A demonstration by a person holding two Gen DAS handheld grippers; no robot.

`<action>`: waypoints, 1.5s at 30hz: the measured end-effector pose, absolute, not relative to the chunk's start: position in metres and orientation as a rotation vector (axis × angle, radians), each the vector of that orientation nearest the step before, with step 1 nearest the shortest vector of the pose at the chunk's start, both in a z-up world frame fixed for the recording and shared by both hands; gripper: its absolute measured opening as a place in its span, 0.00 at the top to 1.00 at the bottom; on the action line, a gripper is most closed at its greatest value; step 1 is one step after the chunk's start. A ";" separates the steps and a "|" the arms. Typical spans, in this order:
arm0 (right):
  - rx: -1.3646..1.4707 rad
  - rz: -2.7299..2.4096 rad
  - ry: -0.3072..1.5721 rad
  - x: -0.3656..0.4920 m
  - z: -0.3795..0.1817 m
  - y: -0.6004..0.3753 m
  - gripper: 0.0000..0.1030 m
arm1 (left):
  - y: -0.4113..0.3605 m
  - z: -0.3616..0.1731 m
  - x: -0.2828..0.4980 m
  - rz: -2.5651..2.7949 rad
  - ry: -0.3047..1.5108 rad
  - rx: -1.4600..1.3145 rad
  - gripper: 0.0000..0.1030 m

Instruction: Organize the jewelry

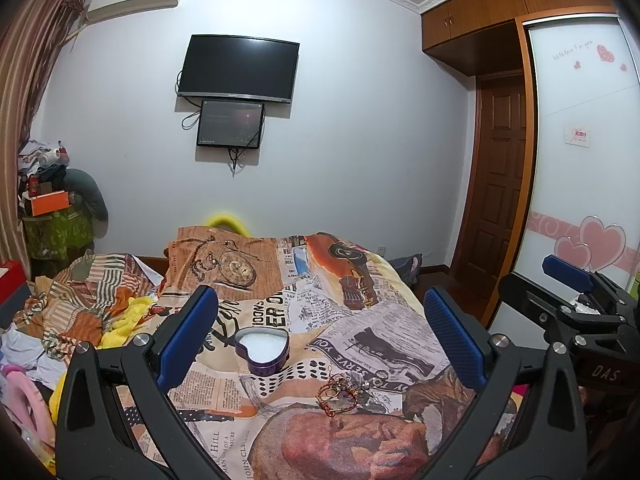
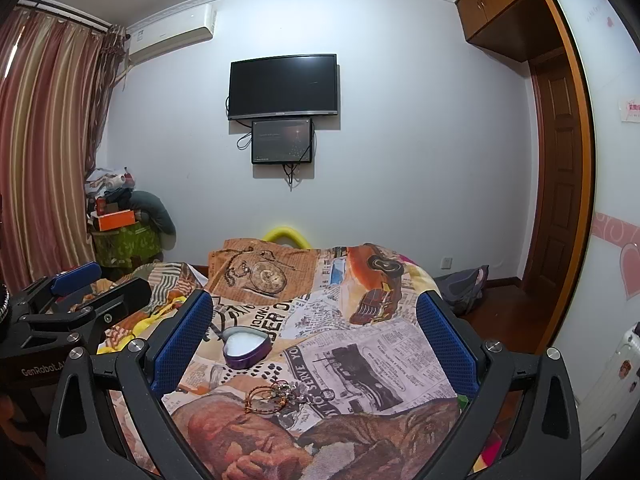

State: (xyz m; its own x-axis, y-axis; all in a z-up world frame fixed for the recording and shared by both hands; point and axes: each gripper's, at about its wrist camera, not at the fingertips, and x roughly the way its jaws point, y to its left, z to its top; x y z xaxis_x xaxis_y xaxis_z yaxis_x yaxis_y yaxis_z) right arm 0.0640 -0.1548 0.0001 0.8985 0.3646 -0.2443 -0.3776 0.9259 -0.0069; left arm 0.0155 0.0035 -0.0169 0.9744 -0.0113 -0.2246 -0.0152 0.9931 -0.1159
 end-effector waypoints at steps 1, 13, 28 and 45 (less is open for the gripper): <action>-0.054 0.384 0.243 0.064 0.000 -0.155 0.02 | 0.003 -0.017 0.016 0.002 0.227 -0.119 0.00; -0.052 0.385 0.245 0.064 -0.001 -0.154 0.02 | 0.004 -0.016 0.015 -0.001 0.228 -0.119 0.00; -0.045 0.385 0.268 0.070 -0.002 -0.157 0.02 | 0.005 -0.020 0.021 -0.001 0.246 -0.120 0.00; -0.054 0.304 0.448 0.122 -0.048 -0.172 0.02 | 0.020 -0.069 0.089 0.043 0.431 -0.139 0.00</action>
